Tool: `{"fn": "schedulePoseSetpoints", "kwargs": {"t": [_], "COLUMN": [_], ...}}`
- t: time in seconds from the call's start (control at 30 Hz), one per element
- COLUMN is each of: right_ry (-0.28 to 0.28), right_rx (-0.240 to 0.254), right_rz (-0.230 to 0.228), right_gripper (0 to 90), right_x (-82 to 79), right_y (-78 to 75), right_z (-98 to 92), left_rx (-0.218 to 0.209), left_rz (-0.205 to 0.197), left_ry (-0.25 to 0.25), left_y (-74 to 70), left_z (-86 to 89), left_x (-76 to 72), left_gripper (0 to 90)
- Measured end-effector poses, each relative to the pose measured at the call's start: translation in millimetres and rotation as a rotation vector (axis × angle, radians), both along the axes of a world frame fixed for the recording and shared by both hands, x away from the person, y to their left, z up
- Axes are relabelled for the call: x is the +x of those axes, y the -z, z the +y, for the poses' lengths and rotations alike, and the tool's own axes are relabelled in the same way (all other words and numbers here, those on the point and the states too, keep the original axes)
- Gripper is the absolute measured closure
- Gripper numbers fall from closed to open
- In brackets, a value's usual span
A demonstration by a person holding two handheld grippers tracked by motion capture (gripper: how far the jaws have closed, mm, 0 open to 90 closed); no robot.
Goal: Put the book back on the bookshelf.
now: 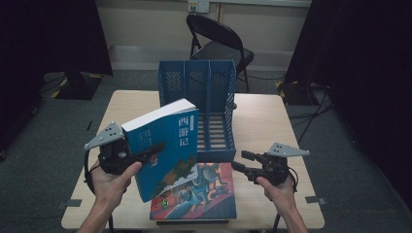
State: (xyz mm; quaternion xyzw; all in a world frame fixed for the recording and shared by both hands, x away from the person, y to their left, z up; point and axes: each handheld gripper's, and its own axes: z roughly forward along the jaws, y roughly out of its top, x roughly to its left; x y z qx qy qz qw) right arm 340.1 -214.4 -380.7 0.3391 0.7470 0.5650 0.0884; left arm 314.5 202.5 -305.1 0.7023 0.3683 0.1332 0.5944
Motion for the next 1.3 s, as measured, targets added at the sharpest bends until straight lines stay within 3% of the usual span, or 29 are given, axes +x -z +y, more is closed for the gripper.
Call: {"fn": "schedulePoseSetpoints", "kwargs": {"t": [0.13,0.4,0.57,0.67,1.0,1.1,1.3], "right_ry": [0.001,0.003,0.007,0.001,-0.006,-0.003,-0.007], "right_rx": [0.000,-0.004,-0.004,-0.010,-0.013,-0.013,-0.018], "right_rz": [0.004,0.007,0.008,0.012,0.016,0.015,0.020], "right_gripper": [38.5,38.3,38.2,38.0,37.8,37.7,36.9], "right_x": [0.5,1.4,2.0,1.6,2.0,2.0,2.9], "right_y": [1.4,2.2,2.9,4.5,6.0,6.0,7.7], "right_z": [-0.8,-1.1,-1.4,0.2,1.5,1.0,3.0], "left_rx": [0.014,-0.022,-0.004,-0.030,-0.035,-0.030,-0.032], "left_rz": [-0.006,-0.013,-0.026,-0.031,-0.029,-0.044,-0.031], "left_ry": [-0.010,-0.049,-0.068,-0.079,-0.127,-0.149,-0.170], "left_y": [-3.0,-10.7,-19.8,-23.4,-23.1,-21.9,-24.0], "left_z": [2.2,12.3,14.3,18.1,21.4,20.2,15.7], "left_x": [0.9,8.1,12.9,17.3,32.0,33.8,41.0], "left_gripper": [61.8,61.8,61.8,61.8,61.8,61.8,61.9]}}
